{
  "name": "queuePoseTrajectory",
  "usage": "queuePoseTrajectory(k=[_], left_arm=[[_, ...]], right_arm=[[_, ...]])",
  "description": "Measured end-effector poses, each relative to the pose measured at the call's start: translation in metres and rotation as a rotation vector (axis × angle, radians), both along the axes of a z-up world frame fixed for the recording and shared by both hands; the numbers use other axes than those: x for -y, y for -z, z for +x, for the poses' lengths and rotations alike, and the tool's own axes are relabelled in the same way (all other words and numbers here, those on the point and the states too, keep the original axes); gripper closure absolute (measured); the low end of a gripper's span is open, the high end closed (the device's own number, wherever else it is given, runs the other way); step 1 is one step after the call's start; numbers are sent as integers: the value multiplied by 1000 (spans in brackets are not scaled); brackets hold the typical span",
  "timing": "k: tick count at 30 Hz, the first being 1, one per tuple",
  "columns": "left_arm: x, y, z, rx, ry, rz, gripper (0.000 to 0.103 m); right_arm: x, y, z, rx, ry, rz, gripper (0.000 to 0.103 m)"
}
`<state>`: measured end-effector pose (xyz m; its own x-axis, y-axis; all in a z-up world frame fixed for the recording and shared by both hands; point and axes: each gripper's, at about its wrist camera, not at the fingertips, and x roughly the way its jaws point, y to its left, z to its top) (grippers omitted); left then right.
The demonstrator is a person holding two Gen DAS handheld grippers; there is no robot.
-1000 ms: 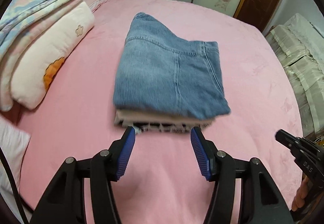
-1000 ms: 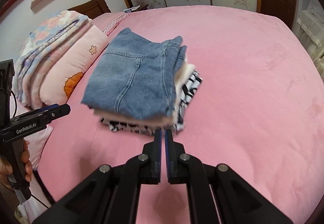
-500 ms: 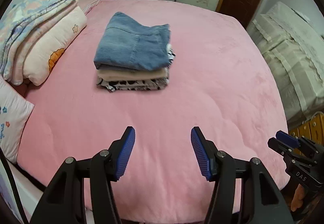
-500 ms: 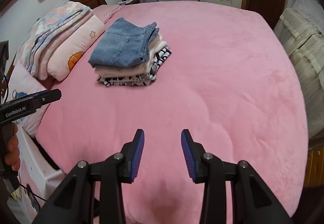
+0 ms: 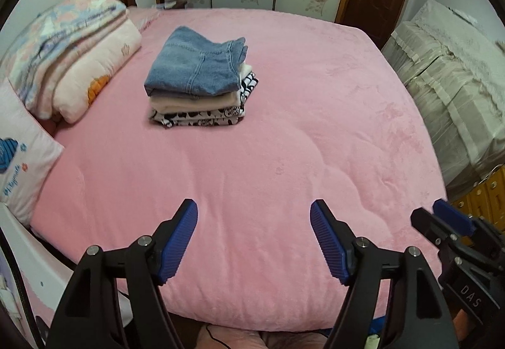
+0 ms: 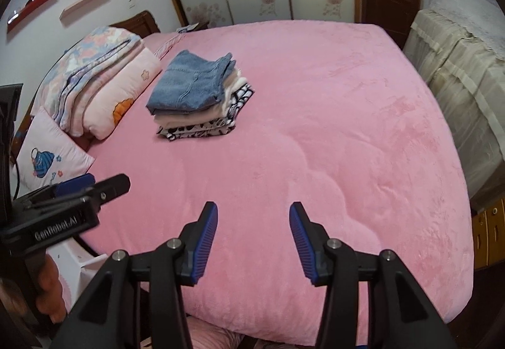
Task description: Fold large clothes
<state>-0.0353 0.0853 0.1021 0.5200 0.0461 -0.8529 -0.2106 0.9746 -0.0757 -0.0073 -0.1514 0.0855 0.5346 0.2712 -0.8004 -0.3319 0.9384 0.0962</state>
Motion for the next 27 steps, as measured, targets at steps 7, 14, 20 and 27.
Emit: queuePoseTrajectory(k=[7,14,20,27], left_arm=[[33,6,-6,6,37,42,31],[50,7,-5,-2,78,39,31],[56,6,-4,2,97,36,30],[60,9,-6,-13,104,38,31]], right_arm=[[7,4,-7,-3,12,10,55],[14,5,-5,-6,7,5,55],[19,7,-2,-21,11,3,55],[22,10,-1,-41,14,6,55]])
